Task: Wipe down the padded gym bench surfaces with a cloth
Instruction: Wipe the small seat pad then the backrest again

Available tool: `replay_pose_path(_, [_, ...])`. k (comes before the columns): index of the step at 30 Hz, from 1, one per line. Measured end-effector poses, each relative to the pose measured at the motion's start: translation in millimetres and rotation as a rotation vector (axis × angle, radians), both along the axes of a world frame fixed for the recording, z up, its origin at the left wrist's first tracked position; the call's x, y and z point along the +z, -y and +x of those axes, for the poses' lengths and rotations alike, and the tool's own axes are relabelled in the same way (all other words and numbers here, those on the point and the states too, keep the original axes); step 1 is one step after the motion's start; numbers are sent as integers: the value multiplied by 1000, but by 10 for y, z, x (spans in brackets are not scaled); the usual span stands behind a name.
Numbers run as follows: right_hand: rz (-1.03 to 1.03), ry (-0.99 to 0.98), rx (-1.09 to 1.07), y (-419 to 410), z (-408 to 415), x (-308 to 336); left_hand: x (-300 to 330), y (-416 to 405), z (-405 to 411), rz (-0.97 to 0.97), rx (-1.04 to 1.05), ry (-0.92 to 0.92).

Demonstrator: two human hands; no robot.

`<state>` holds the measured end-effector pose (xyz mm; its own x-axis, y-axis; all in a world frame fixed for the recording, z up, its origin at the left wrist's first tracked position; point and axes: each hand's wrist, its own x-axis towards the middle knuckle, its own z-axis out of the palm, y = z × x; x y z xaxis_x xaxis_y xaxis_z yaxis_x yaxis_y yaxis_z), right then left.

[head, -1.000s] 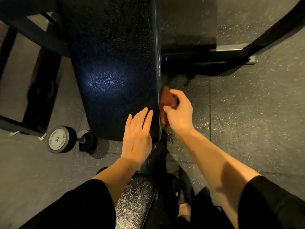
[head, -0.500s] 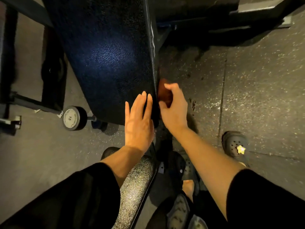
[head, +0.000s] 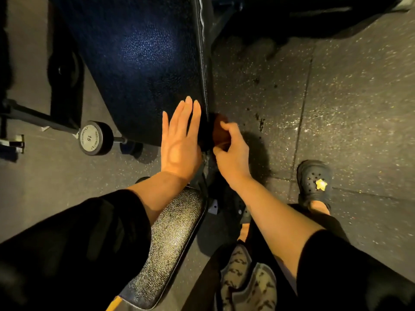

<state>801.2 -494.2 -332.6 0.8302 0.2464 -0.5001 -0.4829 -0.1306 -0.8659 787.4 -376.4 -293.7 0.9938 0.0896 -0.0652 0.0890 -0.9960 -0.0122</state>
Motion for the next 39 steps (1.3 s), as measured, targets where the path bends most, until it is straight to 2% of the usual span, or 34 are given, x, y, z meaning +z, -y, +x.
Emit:
replay_pose_path(4, [-18, 85, -147, -75, 221, 71, 2, -21, -4, 15, -21, -21])
replay_pose_path(8, [244, -116, -262, -146, 142, 109, 19, -27, -4, 4, -31, -33])
replay_pose_path(12, [142, -63, -269, -95, 148, 108, 72, -32, 6, 47, -51, -53])
replay_pose_path(16, [196, 171, -299, -206, 733, 428, 173, -29, 30, 52, -58, -21])
replay_pose_path(18, [222, 261, -262, -246, 871, 542, 234, -25, 67, 28, -54, 28])
replay_pose_path(22, [87, 295, -213, -227, 638, 601, 341, -75, 307, -67, -7, 203])
replay_pose_path(25, [40, 465, -229, -262, 858, 687, 437, -110, 567, -128, -35, 301])
replay_pose_path(28, [-3, 428, -274, -344, 1254, 777, 552, -170, 762, -125, -69, 296])
replay_pose_path(32, [6, 495, -257, -325, 880, 776, 599, -257, 895, -79, -100, 220])
replay_pose_path(34, [23, 462, -235, -299, 798, 797, 577, -260, 923, -72, -107, 185])
replay_pose_path(37, [-49, 405, -278, -291, 1275, 879, 565, -204, 950, -60, -99, 176])
replay_pose_path(39, [-16, 441, -286, -304, 1547, 980, 593, -186, 932, -60, -92, 183])
